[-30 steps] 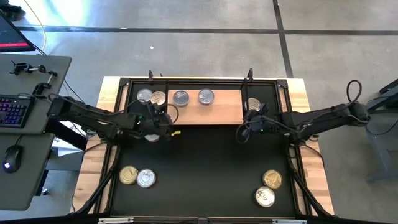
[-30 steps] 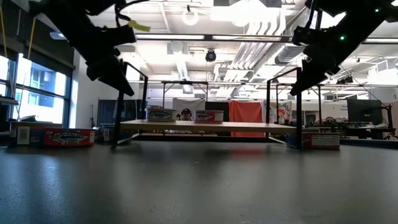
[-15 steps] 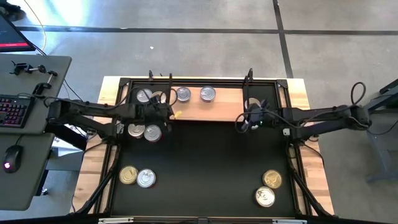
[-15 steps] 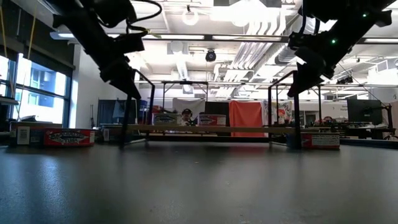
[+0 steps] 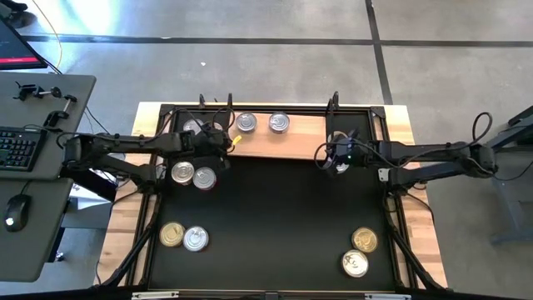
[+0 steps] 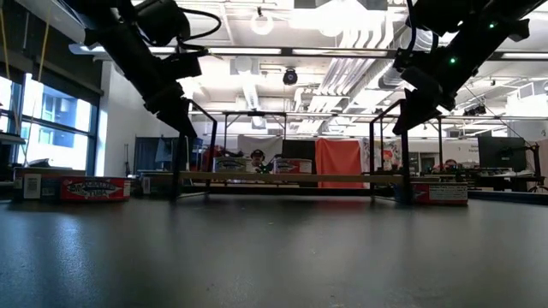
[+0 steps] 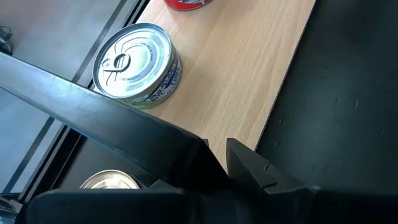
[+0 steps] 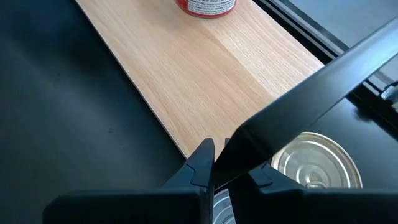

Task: Stack canned seafood by type on shelf
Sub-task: Move the shelf to the top

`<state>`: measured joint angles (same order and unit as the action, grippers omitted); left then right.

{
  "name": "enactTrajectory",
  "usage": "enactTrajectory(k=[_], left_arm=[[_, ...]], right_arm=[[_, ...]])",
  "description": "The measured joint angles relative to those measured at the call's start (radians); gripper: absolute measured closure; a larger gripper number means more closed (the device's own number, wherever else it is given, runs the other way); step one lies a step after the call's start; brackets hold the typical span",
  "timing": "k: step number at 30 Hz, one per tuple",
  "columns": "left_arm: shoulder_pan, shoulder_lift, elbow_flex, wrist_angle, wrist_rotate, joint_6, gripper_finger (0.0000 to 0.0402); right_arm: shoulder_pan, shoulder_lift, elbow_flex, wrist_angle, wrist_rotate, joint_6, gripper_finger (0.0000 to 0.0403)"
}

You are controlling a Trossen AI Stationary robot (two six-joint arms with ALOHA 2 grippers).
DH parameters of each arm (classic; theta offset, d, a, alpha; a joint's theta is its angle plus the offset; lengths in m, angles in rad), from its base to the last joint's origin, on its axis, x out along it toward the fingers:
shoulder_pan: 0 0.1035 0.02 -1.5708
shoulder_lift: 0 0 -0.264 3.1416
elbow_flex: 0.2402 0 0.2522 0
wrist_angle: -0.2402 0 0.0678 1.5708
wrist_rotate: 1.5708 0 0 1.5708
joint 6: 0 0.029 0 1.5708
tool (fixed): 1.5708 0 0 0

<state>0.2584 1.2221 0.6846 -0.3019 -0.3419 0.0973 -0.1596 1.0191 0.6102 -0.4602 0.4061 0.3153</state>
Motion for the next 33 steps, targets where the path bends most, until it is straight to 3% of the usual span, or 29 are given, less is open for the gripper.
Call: enactTrajectory(k=[7,19,26,33], left_arm=[[0.005,0.000,0.000,-0.003,0.005,-0.009,0.0360],[0.005,0.001,0.000,-0.005,0.006,-0.023,0.0356],[0.005,0.003,0.004,-0.046,0.001,-0.061,0.0313],[0.004,0.002,0.047,-0.116,0.014,-0.109,0.0269]], right_arm=[[-0.026,0.001,0.000,0.010,0.003,-0.029,0.0369],[-0.079,0.002,-0.004,0.018,0.003,-0.074,0.0259],[-0.078,0.002,-0.003,0.022,-0.031,-0.080,0.0218],[-0.078,-0.001,-0.003,0.022,-0.051,-0.053,0.0210]])
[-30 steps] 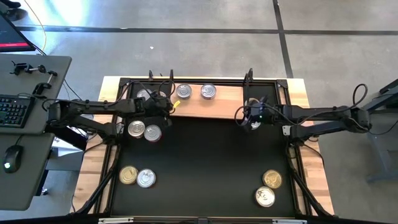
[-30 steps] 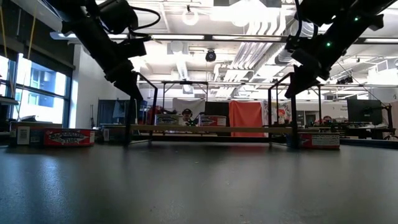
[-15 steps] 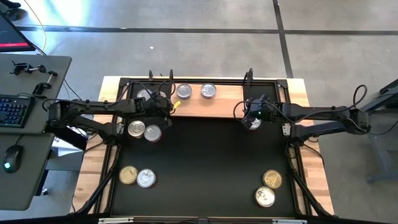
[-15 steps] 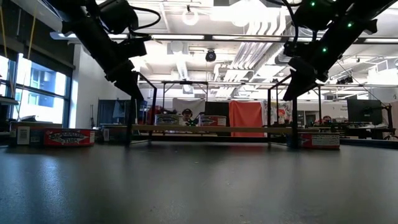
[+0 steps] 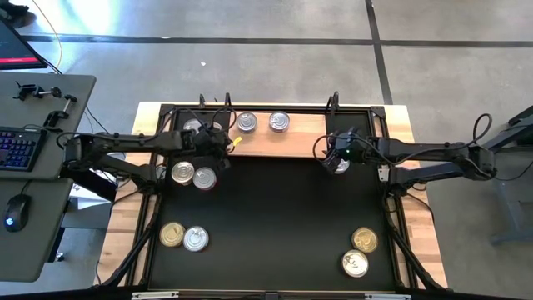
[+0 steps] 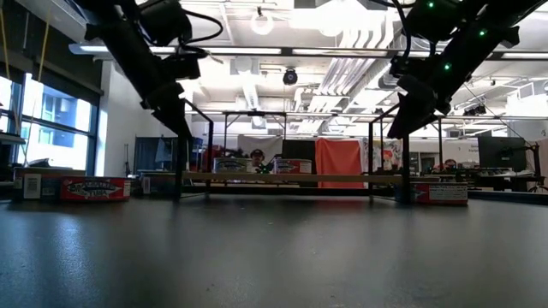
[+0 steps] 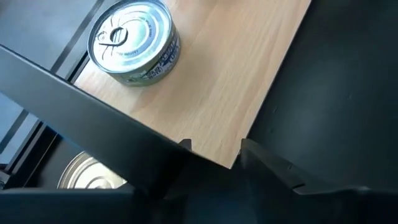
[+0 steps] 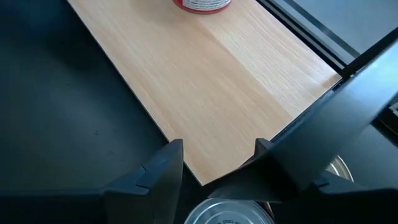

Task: Stack canned seafood by type on shelf
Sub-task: Move the shelf to the top

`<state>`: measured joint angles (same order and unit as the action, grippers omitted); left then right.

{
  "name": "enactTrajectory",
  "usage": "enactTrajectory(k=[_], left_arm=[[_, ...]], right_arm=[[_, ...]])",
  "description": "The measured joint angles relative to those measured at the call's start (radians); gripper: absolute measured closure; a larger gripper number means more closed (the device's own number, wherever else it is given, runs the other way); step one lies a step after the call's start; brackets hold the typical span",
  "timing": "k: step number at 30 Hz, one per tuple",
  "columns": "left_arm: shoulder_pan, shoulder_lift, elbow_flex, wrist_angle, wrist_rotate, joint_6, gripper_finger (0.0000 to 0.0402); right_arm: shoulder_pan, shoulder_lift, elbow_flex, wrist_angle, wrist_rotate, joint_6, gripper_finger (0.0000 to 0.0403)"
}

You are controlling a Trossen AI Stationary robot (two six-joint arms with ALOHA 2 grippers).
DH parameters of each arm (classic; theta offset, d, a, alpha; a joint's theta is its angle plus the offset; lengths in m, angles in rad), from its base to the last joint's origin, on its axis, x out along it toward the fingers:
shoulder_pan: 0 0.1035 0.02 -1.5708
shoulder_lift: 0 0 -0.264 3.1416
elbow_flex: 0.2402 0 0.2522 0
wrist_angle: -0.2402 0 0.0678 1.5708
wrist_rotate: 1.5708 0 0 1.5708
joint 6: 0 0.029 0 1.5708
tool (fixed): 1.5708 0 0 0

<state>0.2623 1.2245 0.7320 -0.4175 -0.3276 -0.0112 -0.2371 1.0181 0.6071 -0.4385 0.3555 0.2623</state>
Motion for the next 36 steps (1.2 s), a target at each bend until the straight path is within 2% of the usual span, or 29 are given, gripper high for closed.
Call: enactTrajectory(k=[11,22,29,36], left_arm=[[-0.007,-0.001,0.079,-0.152,0.004,-0.011,0.0257],[-0.057,-0.001,0.136,-0.304,-0.008,0.021,0.0257],[-0.090,-0.001,0.198,-0.477,-0.026,0.016,0.0257],[-0.122,-0.002,0.273,-0.666,-0.032,-0.028,0.0257]], right_arm=[[0.000,-0.089,0.001,-0.014,-0.077,-0.001,0.0210],[0.000,-0.206,0.001,-0.140,-0.079,-0.005,0.0210],[0.000,-0.296,0.001,-0.342,-0.102,0.085,0.0210],[0.001,-0.388,0.011,-0.382,-0.086,0.203,0.0211]])
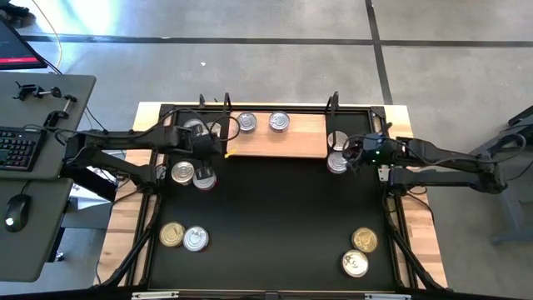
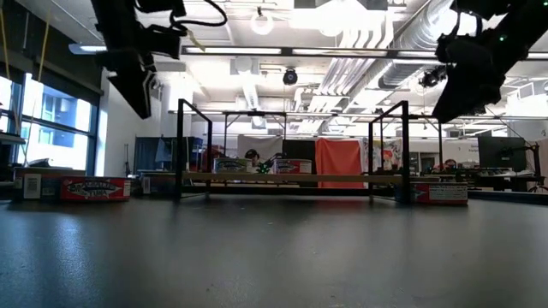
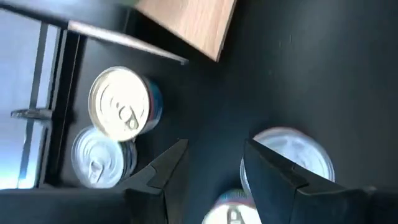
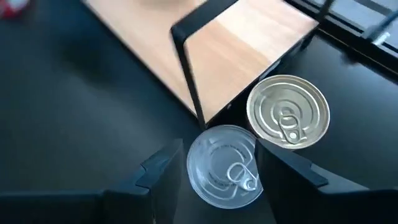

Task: Stack canned seafood by type on shelf
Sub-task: Move the shelf to the top

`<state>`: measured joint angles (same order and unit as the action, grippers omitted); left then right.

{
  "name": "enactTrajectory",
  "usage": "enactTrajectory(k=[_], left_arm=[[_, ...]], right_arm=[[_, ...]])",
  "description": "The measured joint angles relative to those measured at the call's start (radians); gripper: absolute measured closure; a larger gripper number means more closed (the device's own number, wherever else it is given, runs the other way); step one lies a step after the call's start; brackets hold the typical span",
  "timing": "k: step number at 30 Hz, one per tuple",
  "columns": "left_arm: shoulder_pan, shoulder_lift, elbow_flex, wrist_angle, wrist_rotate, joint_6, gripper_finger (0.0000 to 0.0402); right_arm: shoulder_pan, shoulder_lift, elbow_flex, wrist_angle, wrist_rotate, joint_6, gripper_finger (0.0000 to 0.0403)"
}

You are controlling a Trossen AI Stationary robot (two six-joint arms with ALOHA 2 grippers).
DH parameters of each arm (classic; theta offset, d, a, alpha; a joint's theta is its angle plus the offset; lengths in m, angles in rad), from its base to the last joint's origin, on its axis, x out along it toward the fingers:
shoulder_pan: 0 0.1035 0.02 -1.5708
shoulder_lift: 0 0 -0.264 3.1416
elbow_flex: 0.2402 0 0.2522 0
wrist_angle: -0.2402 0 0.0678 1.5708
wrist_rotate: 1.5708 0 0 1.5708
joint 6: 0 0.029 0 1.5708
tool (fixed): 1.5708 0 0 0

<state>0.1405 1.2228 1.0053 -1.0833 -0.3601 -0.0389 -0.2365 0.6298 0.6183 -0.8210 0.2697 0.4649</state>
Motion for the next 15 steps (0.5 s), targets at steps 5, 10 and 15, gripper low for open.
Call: enactTrajectory(k=[5,10,15], left_arm=[[-0.043,-0.013,0.077,-0.157,-0.087,-0.037,0.0257],[-0.076,-0.118,0.088,0.022,-0.197,0.048,0.0257],[0.024,-0.210,0.051,0.351,-0.059,0.220,0.0271]], right_arm=[[0.007,-0.046,0.068,-0.011,0.145,0.066,0.0235],[-0.004,-0.042,0.069,0.173,0.142,-0.057,0.0272],[-0.070,0.058,0.061,0.362,0.023,-0.175,0.0304]])
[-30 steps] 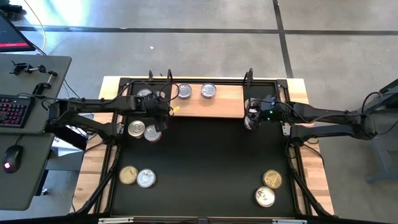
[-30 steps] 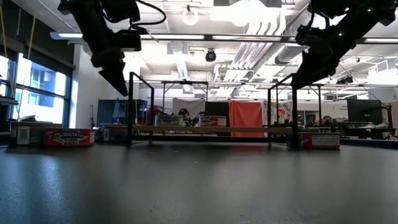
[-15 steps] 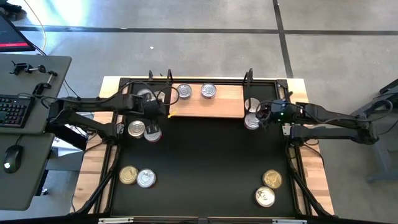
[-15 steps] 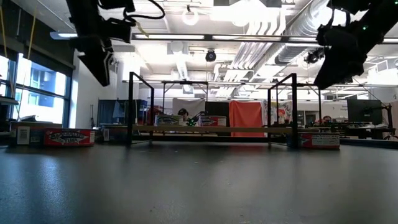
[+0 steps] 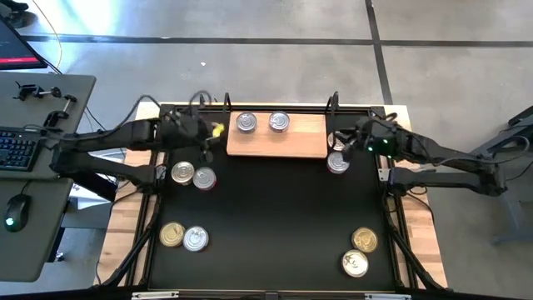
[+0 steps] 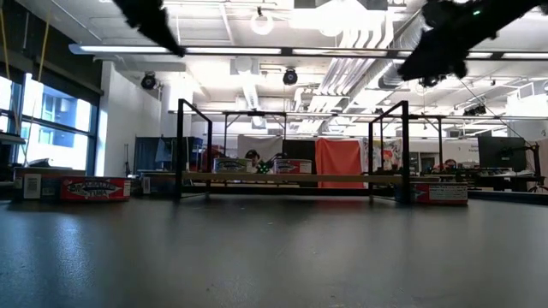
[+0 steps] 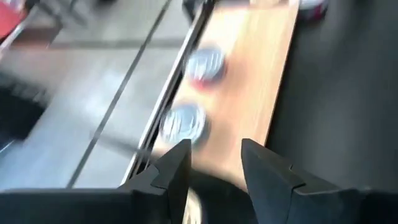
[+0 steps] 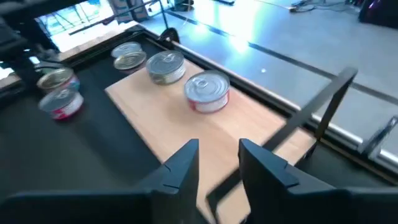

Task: Stack canned seafood by type on shelf
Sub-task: Move the shelf to the top

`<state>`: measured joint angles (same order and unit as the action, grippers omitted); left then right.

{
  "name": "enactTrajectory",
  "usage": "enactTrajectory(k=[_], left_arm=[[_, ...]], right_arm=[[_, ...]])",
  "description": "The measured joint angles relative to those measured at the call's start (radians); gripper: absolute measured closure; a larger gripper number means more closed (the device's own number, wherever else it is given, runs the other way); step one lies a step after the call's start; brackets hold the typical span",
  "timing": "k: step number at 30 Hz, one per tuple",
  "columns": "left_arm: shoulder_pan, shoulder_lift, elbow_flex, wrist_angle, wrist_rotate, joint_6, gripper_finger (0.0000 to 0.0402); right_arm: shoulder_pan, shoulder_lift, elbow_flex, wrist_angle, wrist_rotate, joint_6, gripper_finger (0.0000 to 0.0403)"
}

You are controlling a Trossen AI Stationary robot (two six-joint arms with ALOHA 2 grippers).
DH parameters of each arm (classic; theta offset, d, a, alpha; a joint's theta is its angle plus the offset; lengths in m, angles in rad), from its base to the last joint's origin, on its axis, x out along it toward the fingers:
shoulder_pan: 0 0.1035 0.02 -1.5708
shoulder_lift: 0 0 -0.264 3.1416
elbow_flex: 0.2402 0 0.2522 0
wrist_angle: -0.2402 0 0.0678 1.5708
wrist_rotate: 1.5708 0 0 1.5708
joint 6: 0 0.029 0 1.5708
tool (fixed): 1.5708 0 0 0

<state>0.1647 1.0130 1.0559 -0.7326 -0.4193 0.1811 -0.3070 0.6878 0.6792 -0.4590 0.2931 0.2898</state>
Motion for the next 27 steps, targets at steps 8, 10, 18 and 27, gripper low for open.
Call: enactTrajectory(k=[8,10,18,27], left_arm=[[0.246,0.089,-0.123,0.322,0.272,0.108,0.0327],[0.285,0.132,-0.143,0.360,0.269,0.117,0.0337],[0.344,0.211,-0.145,0.333,0.319,0.032,0.0353],[0.312,0.171,-0.144,0.268,0.339,-0.039,0.0353]], right_arm=[[-0.217,0.203,0.000,0.138,-0.089,-0.123,0.0348],[-0.267,0.244,0.000,0.155,-0.130,-0.138,0.0358],[-0.335,0.300,0.002,0.179,-0.264,-0.135,0.0384],[-0.315,0.256,-0.001,0.149,-0.305,-0.090,0.0386]])
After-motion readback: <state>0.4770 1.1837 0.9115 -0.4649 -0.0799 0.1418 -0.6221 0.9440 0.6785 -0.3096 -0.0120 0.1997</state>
